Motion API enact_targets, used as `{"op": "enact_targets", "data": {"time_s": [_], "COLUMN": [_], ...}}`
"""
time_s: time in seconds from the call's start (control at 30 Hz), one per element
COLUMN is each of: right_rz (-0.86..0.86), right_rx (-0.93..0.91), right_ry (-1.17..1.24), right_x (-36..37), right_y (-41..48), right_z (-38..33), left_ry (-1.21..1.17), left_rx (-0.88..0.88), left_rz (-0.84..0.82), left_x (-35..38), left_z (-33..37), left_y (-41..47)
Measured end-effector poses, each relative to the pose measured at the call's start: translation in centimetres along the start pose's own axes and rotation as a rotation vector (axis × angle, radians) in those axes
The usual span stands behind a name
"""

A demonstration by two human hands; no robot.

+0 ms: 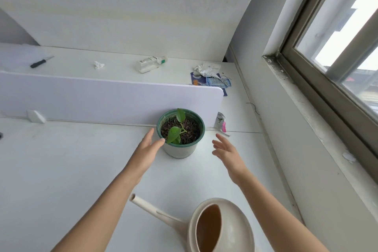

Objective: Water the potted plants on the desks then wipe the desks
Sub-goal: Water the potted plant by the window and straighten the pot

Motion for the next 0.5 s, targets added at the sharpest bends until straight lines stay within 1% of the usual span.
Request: {"op": "enact_targets", "data": {"time_s": [0.1,0.2,0.3,0.37,0.5], "right_rz": [-0.05,-0.074,-0.123,-0.154,-0.156], "right_rx": [0.032,0.04,0.04,0.022,0.015], "right_ry": [-0.06,-0.06,-0.054,-0.053,-0.012], "right_x": [0.8,1.5,2.7,3.3,3.4], "right_y": [1.6,2.9,3.6,3.9,4.2], "right_z": [0.6,1.0,1.1,0.9,1.1], "left_ry": [0.017,0.033,-0.013,-0.04,-0.115], "left_rx": [-0.073,-0.097,-0.099,-0.11,-0.116], "left_rz": [-0.04,-0.074,-0.16,-0.186,-0.215], "left_x": [-0.1,-0.1,0.8,1.3,1.6], "left_z": [-1.7,-2.5,-3.0,-3.5,-4.5], "left_y": [2.6,5.0,6.8,7.7,8.9]}}
Point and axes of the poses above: each hand's wrist, its own y-axis towards the middle knuckle, its own x-axis out of the palm, z = x × y, the point moved 9 cm from there along y, towards the middle knuckle, and after that the axes turned 6 degrees about y, right-handed, at the moved point
